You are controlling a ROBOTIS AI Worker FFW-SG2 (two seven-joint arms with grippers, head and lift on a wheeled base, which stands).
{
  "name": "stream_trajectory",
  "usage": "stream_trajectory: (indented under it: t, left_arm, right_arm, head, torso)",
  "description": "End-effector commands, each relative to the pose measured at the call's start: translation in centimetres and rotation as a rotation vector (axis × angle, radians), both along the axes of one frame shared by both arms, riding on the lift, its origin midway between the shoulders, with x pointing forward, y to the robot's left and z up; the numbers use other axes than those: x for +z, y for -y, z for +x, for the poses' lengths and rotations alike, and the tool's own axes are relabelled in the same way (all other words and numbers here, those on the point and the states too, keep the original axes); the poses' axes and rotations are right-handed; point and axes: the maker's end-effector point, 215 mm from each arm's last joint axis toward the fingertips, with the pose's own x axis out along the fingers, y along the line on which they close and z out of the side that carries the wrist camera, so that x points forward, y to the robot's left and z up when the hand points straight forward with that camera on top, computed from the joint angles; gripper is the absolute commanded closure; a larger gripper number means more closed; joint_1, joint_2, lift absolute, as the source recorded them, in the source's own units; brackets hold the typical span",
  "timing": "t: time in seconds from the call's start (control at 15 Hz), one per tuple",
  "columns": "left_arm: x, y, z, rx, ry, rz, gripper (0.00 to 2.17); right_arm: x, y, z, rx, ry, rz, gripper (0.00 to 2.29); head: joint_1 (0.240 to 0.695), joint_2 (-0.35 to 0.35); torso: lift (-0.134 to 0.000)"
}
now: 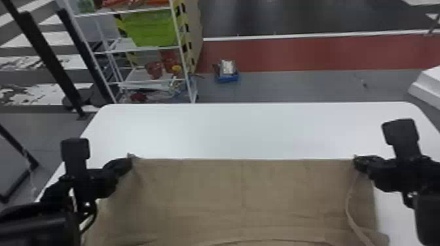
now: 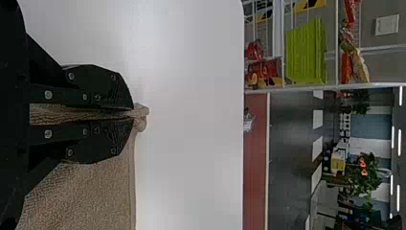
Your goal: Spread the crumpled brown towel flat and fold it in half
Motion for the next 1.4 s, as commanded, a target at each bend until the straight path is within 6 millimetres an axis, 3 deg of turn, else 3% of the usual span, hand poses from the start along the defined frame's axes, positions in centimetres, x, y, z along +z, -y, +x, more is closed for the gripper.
stream_trajectory:
  t: [0.0,0.2,0.33,0.6,0.73,1.07,1.2,1.33]
  left_arm:
    - [0.1,-0.3,0.0,0.005,0.002,0.002,1.02]
    - [0.2,-1.1,-0.3,0.022,-0.001,0.003,1.02]
    - [0.1,-1.4,-0.5,0.027,-0.009,0.009,1.02]
    - [2.4,-1.4,-0.7,0.036,0.005,0.009,1.02]
    - [4.2,-1.3,-1.5,0.041,0.013,-0.022,1.02]
    - [12.8,3.3,-4.2,0.003,0.083,-0.079,1.02]
    - [15.5,4.2,-5.7,0.0,0.12,-0.101,1.02]
    - [18.1,4.3,-7.9,0.003,0.163,-0.12,1.02]
  right_arm:
    - [0.0,2.0,-0.4,-0.029,-0.006,0.014,1.93]
    - [1.5,4.5,-0.3,-0.055,0.036,0.053,1.95]
    - [3.7,4.5,-0.4,-0.043,0.09,0.107,1.95]
    - [8.6,4.8,-0.6,0.011,0.167,0.247,1.95]
    - [11.5,4.0,-0.9,0.061,0.219,0.342,1.95]
    - [16.6,1.2,-3.2,0.149,0.273,0.406,1.95]
    - [19.3,1.4,-4.8,0.171,0.304,0.443,1.95]
    - [21.7,3.0,-6.6,0.167,0.356,0.484,1.95]
  head:
    - [0.695,0.133]
    - [0.695,0.115]
    - [0.695,0.105]
    - [0.695,0.103]
    - [0.695,0.104]
    - [0.695,0.103]
    - [0.695,0.097]
    - [0.695,0.09]
  torso:
    - [-0.124]
    - [-0.124]
    - [-0.124]
    - [-0.124]
    - [-0.124]
    - [-0.124]
    - [-0.124]
    - [-0.124]
